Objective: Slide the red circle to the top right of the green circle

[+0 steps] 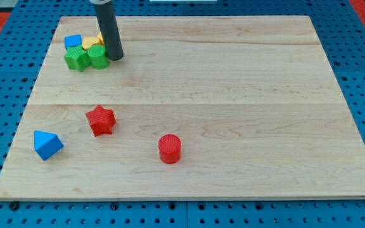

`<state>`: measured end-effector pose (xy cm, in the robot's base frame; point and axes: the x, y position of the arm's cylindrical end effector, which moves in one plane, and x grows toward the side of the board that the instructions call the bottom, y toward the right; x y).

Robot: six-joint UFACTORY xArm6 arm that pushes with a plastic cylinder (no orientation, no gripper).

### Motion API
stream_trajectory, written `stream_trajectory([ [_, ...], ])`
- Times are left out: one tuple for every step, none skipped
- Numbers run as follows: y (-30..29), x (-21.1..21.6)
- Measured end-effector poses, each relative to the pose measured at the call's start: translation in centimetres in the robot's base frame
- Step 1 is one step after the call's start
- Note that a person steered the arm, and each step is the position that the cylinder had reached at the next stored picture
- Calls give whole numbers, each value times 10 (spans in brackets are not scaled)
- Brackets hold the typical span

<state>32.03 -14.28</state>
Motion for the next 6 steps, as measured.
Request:
stream_trajectory([
  [-6,2],
  [32,32],
  [85,79],
  [161,128],
  [183,212],
  [168,244],
])
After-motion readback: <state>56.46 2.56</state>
